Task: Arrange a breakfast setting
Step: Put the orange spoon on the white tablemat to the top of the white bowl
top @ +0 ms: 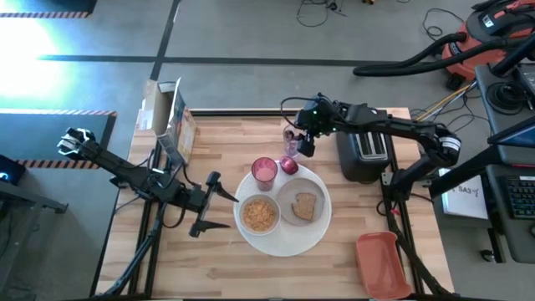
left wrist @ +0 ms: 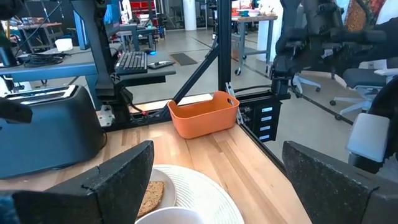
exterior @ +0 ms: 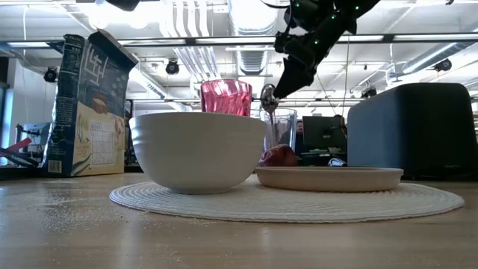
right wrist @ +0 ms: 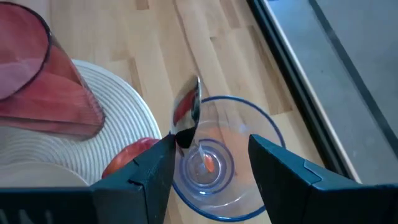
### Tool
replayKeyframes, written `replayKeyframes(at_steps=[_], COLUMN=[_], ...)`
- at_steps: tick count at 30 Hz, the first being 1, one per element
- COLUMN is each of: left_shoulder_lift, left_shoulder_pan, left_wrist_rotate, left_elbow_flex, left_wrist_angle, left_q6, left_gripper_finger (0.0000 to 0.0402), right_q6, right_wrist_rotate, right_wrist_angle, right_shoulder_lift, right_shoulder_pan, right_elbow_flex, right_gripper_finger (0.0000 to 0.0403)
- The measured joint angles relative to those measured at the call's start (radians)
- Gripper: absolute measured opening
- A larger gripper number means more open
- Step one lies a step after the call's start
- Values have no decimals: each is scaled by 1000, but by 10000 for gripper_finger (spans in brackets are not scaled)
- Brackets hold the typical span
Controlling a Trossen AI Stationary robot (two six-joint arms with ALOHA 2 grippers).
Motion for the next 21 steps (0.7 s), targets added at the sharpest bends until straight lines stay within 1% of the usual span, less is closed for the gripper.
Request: replayKeyframes(at_steps=[7,12,21], left_shoulder_lift=[0,0,0], left_shoulder_pan=[-1,0,0], left_wrist_rotate=[-12,-15,-16], left_elbow_flex=[0,0,0], left_wrist_angle=[-5,-6,-6], left_q6=[0,0,0], left_gripper_finger=[337,337,337], right_q6=[0,0,20], right_wrist_rotate=[-2,-71,-71], right_wrist_angle=[1,9,49], right_shoulder_lift=[-25,-25,-24], right_shoulder_pan=[3,5,7], right_elbow_flex=[0,-1,-2], right_gripper_finger=[194,194,194])
